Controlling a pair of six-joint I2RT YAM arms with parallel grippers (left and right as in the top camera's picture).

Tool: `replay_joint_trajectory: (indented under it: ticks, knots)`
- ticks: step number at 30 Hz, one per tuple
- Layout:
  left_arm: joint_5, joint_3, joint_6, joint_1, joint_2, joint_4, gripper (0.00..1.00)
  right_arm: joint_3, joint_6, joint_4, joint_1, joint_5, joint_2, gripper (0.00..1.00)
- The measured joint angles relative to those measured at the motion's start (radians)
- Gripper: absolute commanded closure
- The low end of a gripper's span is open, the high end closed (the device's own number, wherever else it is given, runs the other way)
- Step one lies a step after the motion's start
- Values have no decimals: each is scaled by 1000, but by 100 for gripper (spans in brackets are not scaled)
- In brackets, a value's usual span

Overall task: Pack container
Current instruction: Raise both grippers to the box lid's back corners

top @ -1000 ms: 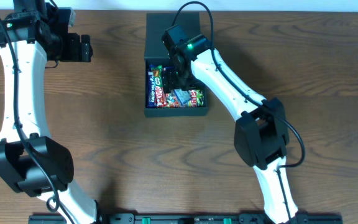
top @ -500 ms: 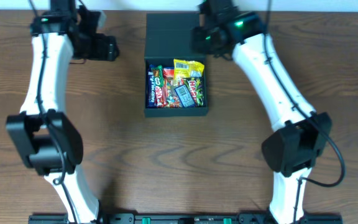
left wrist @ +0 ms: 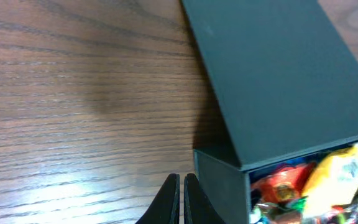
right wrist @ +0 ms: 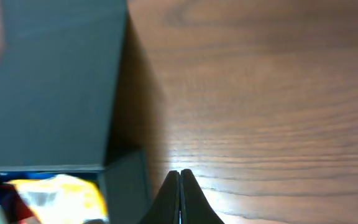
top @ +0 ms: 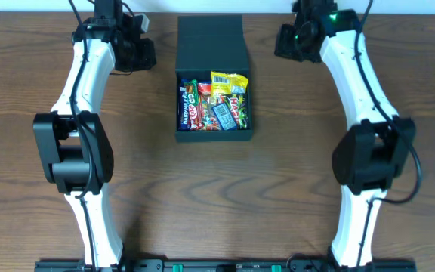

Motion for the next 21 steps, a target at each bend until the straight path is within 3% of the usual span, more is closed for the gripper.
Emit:
replay_joint_trajectory:
  ticks: [6,12,21]
  knots:
    - [23,0,-98,0,1,76,94,-13,0,84,0,-75,77,99]
    - [72,32,-253,1,72,169,94,-7,56,261,-19,-289,184,99]
    - [154,376,-369,2,388,-37,94,192,115,169,-63,-434,404,99]
